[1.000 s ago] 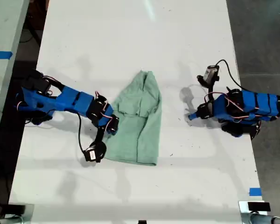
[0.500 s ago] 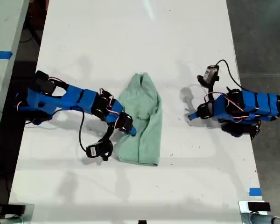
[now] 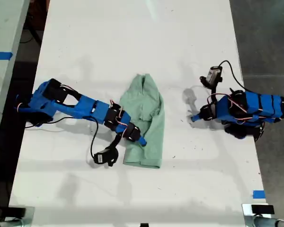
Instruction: Fold t shirt
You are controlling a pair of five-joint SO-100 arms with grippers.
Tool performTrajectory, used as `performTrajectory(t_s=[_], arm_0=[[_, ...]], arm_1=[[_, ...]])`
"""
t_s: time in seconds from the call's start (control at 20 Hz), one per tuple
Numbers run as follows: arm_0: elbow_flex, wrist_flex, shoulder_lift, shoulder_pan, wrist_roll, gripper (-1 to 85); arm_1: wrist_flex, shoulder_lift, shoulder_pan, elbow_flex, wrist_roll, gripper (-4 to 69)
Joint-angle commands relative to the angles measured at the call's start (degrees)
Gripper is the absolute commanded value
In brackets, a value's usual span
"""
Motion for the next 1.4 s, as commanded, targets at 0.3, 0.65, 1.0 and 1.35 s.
performTrajectory(t_s=[0.3, 0.65, 1.0, 1.35], arm_0=[[-2.8, 19.9, 34.0, -1.7, -0.8, 1.4], [56.5, 19.2, 95.4, -8.9, -10.5, -0.2], [116.4, 0.4, 147.6, -6.7, -12.4, -0.2], [120.1, 1.4, 148.7, -18.2, 0.3, -0.1]], arm_1=[[-0.6, 0.4, -0.2, 2.2, -0.6, 2.3], [-0.6, 0.4, 0.0, 2.2, -0.5, 2.3], [-0.6, 0.4, 0.3, 2.2, 0.0, 2.3], [-0.7, 0.4, 0.8, 2.2, 0.0, 2.3]])
